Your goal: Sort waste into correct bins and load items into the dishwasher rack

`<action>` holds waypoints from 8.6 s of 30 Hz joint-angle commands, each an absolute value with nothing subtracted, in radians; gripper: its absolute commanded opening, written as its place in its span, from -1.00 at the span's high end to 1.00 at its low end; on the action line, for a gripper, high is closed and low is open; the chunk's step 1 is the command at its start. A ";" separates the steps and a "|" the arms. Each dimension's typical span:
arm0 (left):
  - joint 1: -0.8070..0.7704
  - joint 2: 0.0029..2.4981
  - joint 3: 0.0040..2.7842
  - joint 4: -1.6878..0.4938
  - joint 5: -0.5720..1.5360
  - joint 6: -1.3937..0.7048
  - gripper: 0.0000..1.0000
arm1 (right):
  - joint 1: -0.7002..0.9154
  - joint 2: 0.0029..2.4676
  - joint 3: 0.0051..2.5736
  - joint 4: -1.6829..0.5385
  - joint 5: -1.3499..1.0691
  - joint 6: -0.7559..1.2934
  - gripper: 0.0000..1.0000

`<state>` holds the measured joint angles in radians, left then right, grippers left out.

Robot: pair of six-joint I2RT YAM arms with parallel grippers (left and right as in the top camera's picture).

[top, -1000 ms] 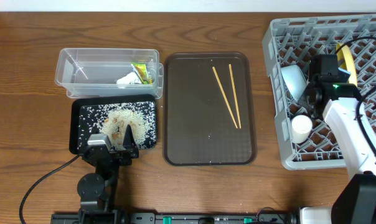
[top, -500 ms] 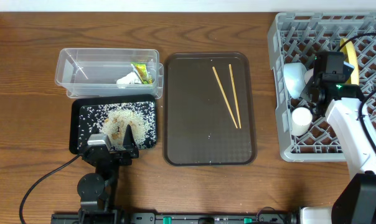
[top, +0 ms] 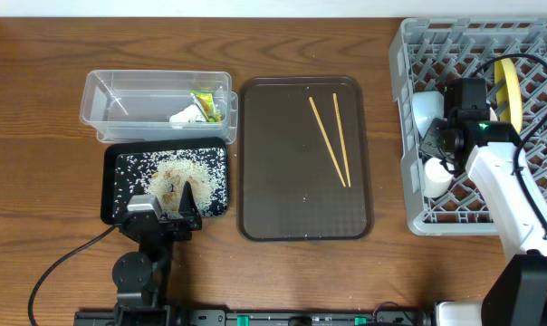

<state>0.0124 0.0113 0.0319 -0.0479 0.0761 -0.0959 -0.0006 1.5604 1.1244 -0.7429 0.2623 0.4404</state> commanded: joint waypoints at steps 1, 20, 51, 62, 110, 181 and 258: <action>0.017 0.006 0.004 -0.062 0.086 -0.083 -0.87 | 0.007 1.541 1.103 -0.731 0.356 0.488 0.86; 0.017 0.006 0.004 -0.062 0.086 -0.083 -0.87 | 0.326 1.517 1.099 -0.601 -0.166 0.230 -0.20; 0.017 0.006 0.004 -0.062 0.086 -0.083 -0.87 | 0.448 1.708 1.112 -0.462 0.079 0.284 0.97; 0.017 0.006 0.004 -0.062 0.086 -0.083 -0.87 | 0.029 1.297 1.112 -0.517 0.091 0.094 0.98; 0.017 0.006 0.004 -0.062 0.086 -0.083 -0.87 | -0.186 1.194 1.111 -0.596 -0.419 0.082 0.28; 0.017 0.006 0.004 -0.062 0.086 -0.083 -0.87 | -0.446 1.514 1.084 -0.583 0.194 0.305 0.98; 0.017 0.006 0.004 -0.062 0.086 -0.083 -0.88 | 0.024 0.166 0.458 -0.434 -0.188 -0.222 -0.98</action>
